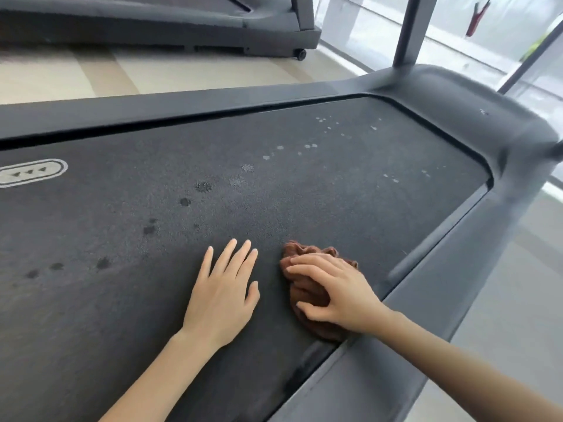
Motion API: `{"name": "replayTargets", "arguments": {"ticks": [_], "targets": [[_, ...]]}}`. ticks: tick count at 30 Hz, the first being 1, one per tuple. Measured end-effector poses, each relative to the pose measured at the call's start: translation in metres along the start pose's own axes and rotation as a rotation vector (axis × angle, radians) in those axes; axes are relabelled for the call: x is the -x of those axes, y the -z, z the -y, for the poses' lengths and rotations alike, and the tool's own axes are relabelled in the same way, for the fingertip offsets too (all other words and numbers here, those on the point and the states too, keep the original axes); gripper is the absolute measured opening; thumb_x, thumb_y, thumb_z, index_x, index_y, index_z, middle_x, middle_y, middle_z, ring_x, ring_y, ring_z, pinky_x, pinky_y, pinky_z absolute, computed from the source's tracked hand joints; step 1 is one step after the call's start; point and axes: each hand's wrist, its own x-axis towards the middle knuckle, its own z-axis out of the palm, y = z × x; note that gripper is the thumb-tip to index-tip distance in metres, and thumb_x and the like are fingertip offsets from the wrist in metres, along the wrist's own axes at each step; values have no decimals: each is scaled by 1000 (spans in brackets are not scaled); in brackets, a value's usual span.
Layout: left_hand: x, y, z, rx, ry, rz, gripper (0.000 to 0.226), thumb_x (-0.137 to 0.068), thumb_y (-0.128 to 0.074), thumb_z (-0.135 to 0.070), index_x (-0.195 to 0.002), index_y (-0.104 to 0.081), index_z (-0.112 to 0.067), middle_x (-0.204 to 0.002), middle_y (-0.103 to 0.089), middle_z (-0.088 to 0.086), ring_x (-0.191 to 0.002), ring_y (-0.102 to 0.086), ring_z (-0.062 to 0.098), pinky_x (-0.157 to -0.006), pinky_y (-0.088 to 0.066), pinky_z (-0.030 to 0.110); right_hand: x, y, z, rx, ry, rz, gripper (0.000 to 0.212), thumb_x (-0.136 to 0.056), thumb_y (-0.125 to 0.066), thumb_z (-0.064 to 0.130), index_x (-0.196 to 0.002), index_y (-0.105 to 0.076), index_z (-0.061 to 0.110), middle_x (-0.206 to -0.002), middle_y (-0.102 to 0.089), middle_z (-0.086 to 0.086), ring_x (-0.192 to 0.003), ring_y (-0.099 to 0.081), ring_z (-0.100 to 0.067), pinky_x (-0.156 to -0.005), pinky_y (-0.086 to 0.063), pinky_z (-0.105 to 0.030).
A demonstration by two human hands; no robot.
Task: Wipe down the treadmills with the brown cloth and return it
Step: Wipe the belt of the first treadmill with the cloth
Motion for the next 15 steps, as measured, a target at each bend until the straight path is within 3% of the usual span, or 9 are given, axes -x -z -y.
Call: {"name": "replayTargets", "arguments": {"ticks": [3, 6, 8, 11, 15], "targets": [[4, -2, 4, 6, -21, -5, 63, -89, -13, -43, -144, -32, -19, -153, -27, -3, -143, -18, 16, -118, -11, 41, 2, 24, -66, 13, -275, -53, 46, -77, -68, 36, -122, -58, 28, -132, -54, 13, -128, -45, -15, -104, -36, -34], [3, -2, 0, -3, -5, -8, 62, -89, -16, -41, -141, -39, -16, -149, -35, -1, -141, -25, 18, -116, -17, 44, -3, 45, -127, 20, -724, -163, 40, -82, -67, 33, -119, -59, 23, -132, -54, -1, -123, -47, -27, -103, -37, -38], [2, -2, -4, -3, 15, -16, 61, -88, -21, -40, -137, -46, -14, -145, -42, 2, -138, -32, 20, -113, -23, 47, -11, 41, -134, 56, -875, -228, 38, -83, -64, 37, -117, -59, 21, -129, -55, -5, -119, -48, -30, -98, -38, -37], [-9, -3, -16, 28, 59, -36, 61, -86, -26, -42, -131, -53, -12, -140, -49, 6, -134, -38, 26, -109, -27, 52, -13, 23, -104, 95, -650, -276, 35, -81, -63, 38, -111, -61, 19, -119, -61, -2, -113, -52, -25, -95, -35, -31], [-48, -9, -59, 39, -43, -36, 58, -87, -31, -42, -133, -52, -13, -142, -46, 8, -136, -36, 27, -111, -25, 53, 11, 20, -86, 59, -246, -126, 46, -79, -56, 49, -118, -57, 26, -127, -57, 12, -120, -48, -11, -103, -33, -25]]}}
